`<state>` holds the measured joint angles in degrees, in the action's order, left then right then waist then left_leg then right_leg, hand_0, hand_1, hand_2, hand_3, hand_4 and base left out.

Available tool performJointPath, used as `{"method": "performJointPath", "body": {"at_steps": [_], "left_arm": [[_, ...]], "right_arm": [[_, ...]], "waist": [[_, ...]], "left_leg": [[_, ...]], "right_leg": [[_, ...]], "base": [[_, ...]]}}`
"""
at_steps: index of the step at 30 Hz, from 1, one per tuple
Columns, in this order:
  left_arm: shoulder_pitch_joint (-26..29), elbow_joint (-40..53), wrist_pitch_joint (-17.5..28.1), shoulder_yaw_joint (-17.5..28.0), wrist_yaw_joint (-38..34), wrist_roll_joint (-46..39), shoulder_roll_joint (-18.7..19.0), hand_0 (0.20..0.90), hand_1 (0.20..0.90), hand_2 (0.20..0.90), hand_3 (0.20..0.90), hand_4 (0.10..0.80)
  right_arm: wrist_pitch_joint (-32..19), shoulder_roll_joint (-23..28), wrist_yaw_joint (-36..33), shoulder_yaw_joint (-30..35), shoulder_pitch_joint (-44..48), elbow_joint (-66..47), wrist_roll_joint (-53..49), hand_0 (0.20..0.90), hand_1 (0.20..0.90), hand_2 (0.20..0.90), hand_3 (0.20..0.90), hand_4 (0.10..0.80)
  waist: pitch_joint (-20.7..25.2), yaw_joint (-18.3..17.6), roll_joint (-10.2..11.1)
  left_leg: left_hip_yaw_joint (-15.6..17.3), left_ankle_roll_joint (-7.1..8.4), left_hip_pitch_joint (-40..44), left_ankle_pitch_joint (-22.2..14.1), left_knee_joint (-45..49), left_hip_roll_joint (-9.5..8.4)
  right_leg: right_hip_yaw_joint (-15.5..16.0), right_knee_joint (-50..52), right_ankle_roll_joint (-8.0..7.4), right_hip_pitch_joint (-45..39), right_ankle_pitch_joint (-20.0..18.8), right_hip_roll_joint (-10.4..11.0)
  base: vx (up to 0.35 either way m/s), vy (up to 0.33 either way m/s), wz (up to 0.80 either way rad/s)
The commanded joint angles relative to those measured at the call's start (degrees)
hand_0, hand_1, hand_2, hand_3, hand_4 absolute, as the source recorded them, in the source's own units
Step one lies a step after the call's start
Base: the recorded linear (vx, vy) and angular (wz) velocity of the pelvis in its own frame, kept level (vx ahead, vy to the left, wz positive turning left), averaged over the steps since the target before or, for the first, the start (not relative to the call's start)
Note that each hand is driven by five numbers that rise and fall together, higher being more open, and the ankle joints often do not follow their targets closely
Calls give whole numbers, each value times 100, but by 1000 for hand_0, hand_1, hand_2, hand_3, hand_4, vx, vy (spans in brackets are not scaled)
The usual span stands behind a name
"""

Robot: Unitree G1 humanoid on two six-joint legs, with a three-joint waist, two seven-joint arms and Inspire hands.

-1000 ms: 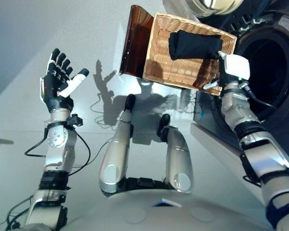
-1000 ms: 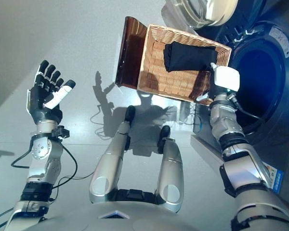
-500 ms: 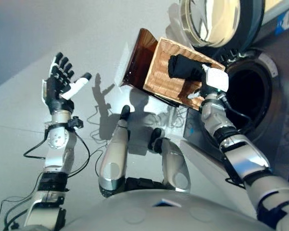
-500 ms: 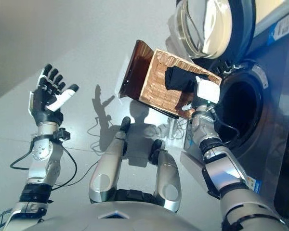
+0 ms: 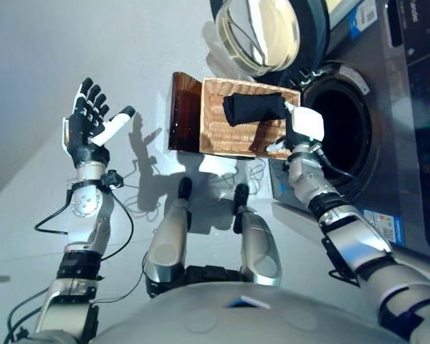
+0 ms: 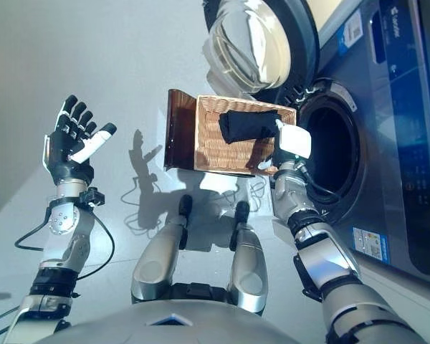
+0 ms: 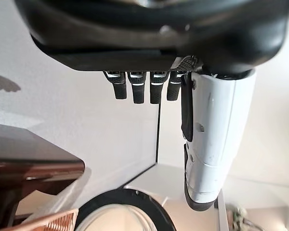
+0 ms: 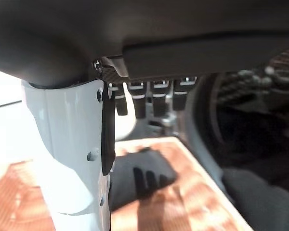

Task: Pick up the clothes and place them into the washing machine

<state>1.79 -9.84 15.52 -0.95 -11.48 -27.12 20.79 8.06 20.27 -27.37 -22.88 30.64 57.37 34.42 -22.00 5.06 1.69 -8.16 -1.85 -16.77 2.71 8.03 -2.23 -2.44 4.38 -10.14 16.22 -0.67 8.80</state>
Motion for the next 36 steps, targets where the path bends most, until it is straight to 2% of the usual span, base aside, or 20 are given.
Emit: {"method": "performJointPath", "body": {"at_steps": [1,8,10,12,15,18,22,26,33,34,35,36], "left_arm": [[-391,580,586,14,26,102,104,900,900,900,900,800],[-393,620,542,-53,24,95,79,900,900,900,900,800],[-309,681,532,-152,63,79,88,900,900,900,900,800],[-278,693,535,-191,94,63,53,900,900,900,900,800],[-240,747,577,-223,73,93,57,900,900,900,900,800],[-223,791,641,-159,-11,81,67,900,900,900,900,800],[-38,911,734,-65,-182,69,125,900,900,900,900,800],[120,1117,793,27,-322,60,178,900,900,900,900,800],[256,1455,772,65,-494,178,257,900,900,900,900,800],[251,1514,766,74,-516,211,280,900,900,900,900,800],[245,1560,762,96,-551,227,265,900,900,900,900,800],[240,1585,749,89,-557,222,248,900,900,900,900,800]], "right_arm": [[59,310,-281,-51,274,-5,188,900,900,900,900,800],[111,444,-403,-10,186,254,99,900,900,900,900,800],[166,571,-417,57,162,321,83,900,900,900,900,800],[163,681,-401,91,162,318,91,900,900,900,900,800],[182,804,-437,21,343,273,159,900,900,900,900,800],[208,890,-431,-102,649,266,214,900,900,900,900,800],[256,1076,-502,-203,1127,317,202,900,900,900,900,800],[294,1208,-537,-302,1531,563,119,900,900,900,900,800],[312,1376,-448,-541,2184,1118,-30,900,900,900,900,800],[319,1390,-432,-585,2255,1156,-39,900,900,900,900,800],[317,1391,-434,-594,2291,1203,-63,900,900,900,900,800],[321,1385,-419,-614,2306,1236,-74,900,900,900,900,800]], "waist": [[625,193,52],[773,222,-68],[799,197,-159],[881,133,-243],[840,124,-326],[758,173,-296],[486,215,-272],[334,228,-266],[236,220,-342],[237,233,-369],[198,231,-385],[197,231,-392]], "left_leg": [[167,405,-109,-180,-152,78],[-85,584,-251,33,-490,203],[38,672,-309,206,-701,266],[280,647,-361,314,-867,275],[426,650,-477,412,-938,242],[495,579,-688,334,-778,251],[523,583,-1176,94,-126,252],[455,625,-1765,-306,753,176],[375,673,-2627,-861,2021,263],[358,683,-2637,-1090,2160,292],[365,683,-2818,-954,2260,293],[356,679,-2891,-982,2342,292]], "right_leg": [[112,212,104,434,-424,-4],[625,73,173,343,-311,25],[877,-54,172,274,-298,122],[1030,-104,144,308,-344,200],[1020,-109,130,494,-405,238],[887,53,157,876,-397,219],[853,634,226,1405,-195,204],[868,1501,276,1999,138,122],[890,2823,302,2836,641,138],[867,3009,283,2865,882,130],[868,3093,331,3030,770,139],[871,3191,342,3096,818,138]], "base": [[35,-111,97],[24,-117,39],[-21,-79,49],[-9,17,71],[-30,33,17],[-35,21,-4],[-78,-29,-18],[-67,-41,13],[-33,-22,8],[-47,1,6],[-34,-6,5],[-28,-20,5]]}}
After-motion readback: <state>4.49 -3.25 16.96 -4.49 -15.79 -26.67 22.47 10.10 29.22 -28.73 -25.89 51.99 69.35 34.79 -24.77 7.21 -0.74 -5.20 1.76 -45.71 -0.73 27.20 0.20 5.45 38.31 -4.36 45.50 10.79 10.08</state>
